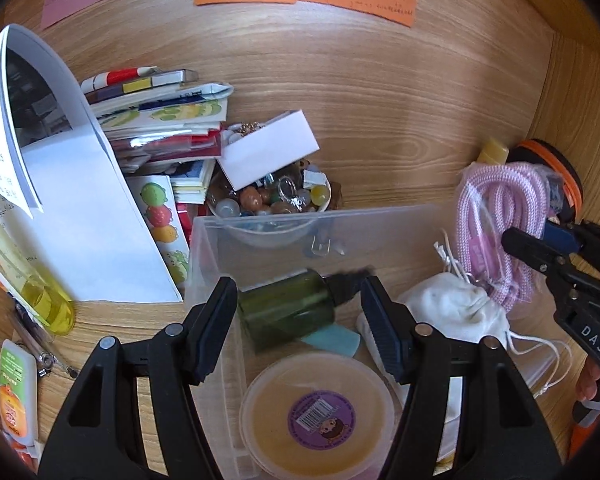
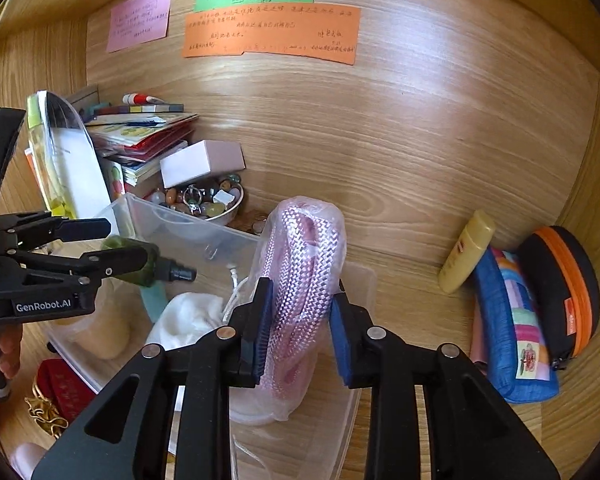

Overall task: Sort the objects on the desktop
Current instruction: 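Carry the green bottle and pink rope bag over the clear box and release them inside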

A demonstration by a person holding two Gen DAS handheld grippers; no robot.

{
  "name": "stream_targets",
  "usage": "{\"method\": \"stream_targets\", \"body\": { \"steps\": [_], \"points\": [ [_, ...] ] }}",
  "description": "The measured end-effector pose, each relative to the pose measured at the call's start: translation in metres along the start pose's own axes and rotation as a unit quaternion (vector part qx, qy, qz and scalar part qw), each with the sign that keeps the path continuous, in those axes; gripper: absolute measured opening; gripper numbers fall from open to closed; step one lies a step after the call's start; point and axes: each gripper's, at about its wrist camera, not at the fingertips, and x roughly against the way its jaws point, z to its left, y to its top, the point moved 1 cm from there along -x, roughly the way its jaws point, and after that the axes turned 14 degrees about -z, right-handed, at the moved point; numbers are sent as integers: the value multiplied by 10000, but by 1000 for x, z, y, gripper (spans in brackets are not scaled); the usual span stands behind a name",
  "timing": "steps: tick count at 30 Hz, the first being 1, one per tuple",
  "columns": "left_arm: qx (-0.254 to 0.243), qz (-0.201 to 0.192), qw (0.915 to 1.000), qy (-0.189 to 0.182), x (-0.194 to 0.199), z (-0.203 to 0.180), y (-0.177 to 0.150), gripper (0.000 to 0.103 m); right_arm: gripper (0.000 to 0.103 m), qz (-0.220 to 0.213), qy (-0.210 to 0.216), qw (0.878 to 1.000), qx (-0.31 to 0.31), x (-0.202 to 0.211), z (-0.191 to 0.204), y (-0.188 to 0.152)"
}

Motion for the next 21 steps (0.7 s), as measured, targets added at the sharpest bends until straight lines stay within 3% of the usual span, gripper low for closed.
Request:
{"method": "stream_targets", "body": {
  "steps": [5, 10, 15, 21],
  "points": [
    [-151, 26, 9999, 19, -2, -7, -2, 64, 33, 93, -157, 9997, 169, -5, 3, -4],
    [-278, -9, 9996, 43, 4, -10, -6, 66, 49, 121, -299, 9982, 510, -8, 15, -8],
    [-289, -122, 9995, 61, 13, -7, -4, 74, 70, 18, -430, 9960, 778, -5, 24, -10],
    [-167, -284, 9994, 55, 22, -1, 3, 82, 80, -122, -533, 9959, 726, 1, 22, -6]
  ]
}}
